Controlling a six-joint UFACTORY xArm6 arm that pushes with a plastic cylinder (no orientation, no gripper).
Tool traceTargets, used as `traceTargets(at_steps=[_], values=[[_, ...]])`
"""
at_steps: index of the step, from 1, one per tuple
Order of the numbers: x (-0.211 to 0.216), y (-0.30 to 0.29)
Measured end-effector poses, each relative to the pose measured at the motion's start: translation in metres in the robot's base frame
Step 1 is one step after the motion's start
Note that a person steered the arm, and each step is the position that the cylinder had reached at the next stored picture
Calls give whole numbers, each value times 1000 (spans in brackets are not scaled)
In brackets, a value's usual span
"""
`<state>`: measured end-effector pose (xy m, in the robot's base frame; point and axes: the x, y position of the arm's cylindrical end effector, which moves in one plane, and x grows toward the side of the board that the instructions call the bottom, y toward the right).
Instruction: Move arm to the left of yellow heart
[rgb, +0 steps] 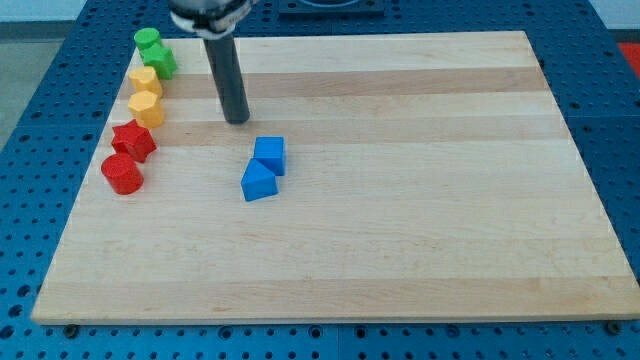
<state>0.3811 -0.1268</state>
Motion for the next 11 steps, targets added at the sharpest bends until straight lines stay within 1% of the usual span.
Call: traceTargets(at_steps=[2, 3, 4, 5, 6, 8, 9, 11], values=[[104, -9], [152, -56], [181, -177], [181, -177], [169, -178], [57, -178], [30, -178], [-44, -178]])
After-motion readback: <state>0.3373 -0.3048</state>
